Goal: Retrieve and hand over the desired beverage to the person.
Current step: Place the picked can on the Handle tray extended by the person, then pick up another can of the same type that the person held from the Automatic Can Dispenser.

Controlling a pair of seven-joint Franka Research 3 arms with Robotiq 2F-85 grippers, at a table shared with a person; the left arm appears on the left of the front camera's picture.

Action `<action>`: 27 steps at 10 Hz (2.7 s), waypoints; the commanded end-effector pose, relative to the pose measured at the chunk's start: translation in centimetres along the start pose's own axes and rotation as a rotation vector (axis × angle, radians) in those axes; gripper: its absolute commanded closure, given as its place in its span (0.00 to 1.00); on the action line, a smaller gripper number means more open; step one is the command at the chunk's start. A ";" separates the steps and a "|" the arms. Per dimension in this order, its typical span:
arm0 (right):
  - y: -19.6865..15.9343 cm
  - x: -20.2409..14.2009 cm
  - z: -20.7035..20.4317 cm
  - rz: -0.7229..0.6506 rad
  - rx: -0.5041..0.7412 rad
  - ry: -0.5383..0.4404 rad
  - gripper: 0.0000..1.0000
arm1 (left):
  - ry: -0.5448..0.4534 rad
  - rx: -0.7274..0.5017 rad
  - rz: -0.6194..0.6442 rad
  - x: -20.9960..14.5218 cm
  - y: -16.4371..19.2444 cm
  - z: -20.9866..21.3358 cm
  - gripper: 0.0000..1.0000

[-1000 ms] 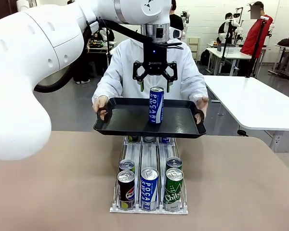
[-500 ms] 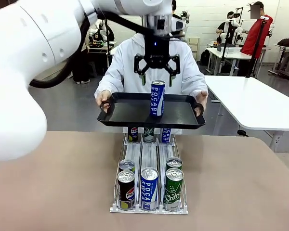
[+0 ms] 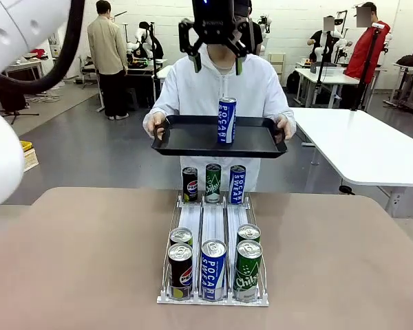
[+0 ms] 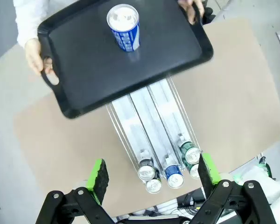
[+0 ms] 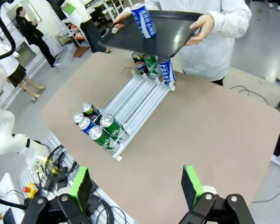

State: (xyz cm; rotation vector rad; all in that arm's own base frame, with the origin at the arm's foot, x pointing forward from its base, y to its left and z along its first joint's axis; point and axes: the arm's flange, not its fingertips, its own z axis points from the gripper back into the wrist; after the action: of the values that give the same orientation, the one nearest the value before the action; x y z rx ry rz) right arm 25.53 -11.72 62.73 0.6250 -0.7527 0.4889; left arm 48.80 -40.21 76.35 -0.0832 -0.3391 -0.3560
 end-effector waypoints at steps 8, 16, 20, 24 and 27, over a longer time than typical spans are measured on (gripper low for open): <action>0.0 0.2 0.0 0.011 0.030 -0.019 0.00 | 0.120 0.147 -0.084 -19.9 10.1 -7.6 0.00; 0.0 0.2 0.0 0.011 0.030 -0.019 0.00 | -0.009 0.162 0.068 -19.4 12.9 -6.9 0.00; 0.0 0.2 0.0 0.011 0.030 -0.019 0.00 | -0.124 0.097 0.203 -15.3 16.8 -6.2 0.00; 0.0 0.2 0.0 0.011 0.030 -0.019 0.00 | -0.123 0.114 0.213 -15.6 17.7 -5.8 0.00; 0.0 0.2 0.0 0.011 0.030 -0.019 0.00 | -0.123 0.114 0.213 -15.6 17.7 -5.8 0.00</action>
State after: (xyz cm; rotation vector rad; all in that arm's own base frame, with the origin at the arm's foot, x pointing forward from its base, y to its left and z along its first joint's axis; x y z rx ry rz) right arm 25.52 -11.73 62.75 0.6246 -0.7526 0.4888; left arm 43.48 -19.97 65.55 -0.0341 -0.4589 -0.1124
